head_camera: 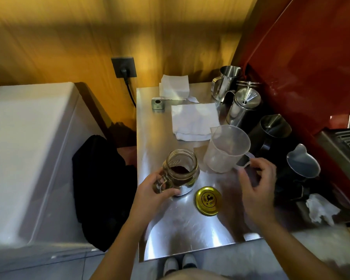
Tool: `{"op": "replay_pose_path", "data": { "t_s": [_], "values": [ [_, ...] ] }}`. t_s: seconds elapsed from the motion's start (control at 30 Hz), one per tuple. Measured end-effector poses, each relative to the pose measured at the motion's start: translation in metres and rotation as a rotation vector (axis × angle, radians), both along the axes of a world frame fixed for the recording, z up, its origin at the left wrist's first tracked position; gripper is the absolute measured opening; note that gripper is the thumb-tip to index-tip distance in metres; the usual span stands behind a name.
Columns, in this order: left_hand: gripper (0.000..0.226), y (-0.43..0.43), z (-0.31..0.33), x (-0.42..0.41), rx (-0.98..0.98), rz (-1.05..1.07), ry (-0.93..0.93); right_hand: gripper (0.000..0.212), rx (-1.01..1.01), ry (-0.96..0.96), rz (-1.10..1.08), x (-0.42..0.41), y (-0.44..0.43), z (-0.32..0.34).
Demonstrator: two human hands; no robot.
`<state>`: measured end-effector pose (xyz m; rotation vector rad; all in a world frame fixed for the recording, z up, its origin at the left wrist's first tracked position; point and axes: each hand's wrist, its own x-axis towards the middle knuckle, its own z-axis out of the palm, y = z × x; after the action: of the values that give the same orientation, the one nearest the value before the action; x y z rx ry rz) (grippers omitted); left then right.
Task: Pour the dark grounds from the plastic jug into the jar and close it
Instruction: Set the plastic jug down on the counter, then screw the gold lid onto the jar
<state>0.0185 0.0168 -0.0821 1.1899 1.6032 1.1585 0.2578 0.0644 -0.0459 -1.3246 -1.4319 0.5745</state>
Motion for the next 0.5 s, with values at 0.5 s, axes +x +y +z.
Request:
{"op": "replay_pose_path", "data": {
  "t_s": [0.5],
  "values": [
    [0.058,0.011,0.011,-0.018,-0.048,-0.112,-0.024,0.058,-0.299,-0.580,0.389,-0.016,-0.032,-0.035]
  ]
}}
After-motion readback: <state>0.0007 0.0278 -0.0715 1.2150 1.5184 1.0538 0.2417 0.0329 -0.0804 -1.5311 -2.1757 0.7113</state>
